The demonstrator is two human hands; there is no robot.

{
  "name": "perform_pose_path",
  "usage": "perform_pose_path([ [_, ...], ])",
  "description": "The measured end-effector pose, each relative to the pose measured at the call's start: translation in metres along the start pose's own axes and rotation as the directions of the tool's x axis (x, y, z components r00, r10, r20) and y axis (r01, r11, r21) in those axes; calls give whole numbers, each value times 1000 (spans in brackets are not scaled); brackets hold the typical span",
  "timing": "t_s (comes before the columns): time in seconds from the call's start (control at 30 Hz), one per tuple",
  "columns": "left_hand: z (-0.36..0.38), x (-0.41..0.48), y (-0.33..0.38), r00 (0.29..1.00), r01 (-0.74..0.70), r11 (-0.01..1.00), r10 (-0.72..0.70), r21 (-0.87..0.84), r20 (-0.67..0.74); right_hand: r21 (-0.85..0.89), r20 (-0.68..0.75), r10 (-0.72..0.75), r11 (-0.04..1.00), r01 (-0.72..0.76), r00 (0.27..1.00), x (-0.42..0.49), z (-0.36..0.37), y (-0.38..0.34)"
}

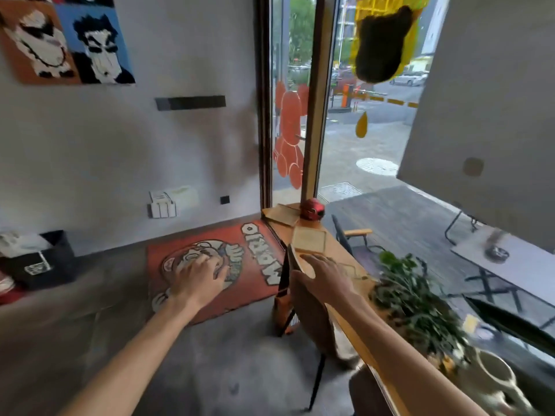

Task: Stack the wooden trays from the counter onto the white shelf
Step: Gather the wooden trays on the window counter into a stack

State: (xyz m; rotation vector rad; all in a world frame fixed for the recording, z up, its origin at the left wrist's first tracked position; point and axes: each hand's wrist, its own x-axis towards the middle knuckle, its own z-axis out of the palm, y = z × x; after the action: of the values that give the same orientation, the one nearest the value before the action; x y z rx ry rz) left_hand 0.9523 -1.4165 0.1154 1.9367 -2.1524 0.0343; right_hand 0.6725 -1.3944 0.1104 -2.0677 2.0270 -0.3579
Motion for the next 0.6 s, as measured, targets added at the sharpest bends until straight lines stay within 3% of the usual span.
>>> perform_pose_path([
  [0.13, 32, 106, -61, 995, 8, 1000, -6, -26, 95, -7, 29, 32, 999, -32, 999, 122, 37, -24],
  [0.33, 81, 271, -133, 973, -1, 1000, 2, -3, 232, 90, 110, 192, 975, -202, 975, 282, 74, -55],
  [0.6, 191, 497, -129, 894, -202, 979, 173, 27, 413, 228, 120, 503, 825, -517, 856, 453, 116, 10],
])
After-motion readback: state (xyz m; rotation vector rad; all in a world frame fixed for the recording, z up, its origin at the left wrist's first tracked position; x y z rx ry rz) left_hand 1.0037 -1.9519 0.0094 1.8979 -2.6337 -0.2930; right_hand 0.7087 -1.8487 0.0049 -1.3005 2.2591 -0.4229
